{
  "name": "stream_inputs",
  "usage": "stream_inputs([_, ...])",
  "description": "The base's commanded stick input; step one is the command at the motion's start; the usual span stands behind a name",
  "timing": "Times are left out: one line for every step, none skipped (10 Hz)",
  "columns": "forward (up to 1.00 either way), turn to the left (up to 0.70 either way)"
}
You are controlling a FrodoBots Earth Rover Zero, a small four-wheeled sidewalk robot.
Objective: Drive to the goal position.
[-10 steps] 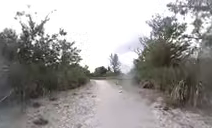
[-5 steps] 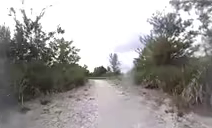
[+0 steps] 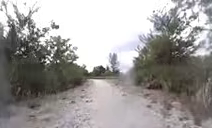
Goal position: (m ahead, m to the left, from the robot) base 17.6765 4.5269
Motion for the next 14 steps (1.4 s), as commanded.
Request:
stream_inputs([0.60,0.00])
stream_inputs([0.60,0.00])
stream_inputs([0.60,0.00])
stream_inputs([0.60,0.00])
stream_inputs([0.60,0.00])
stream_inputs([0.60,0.00])
stream_inputs([0.60,0.00])
stream_inputs([0.60,0.00])
stream_inputs([0.60,0.00])
stream_inputs([0.60,0.00])
stream_inputs([0.60,0.00])
stream_inputs([0.60,0.00])
stream_inputs([0.60,0.00])
stream_inputs([0.60,0.00])
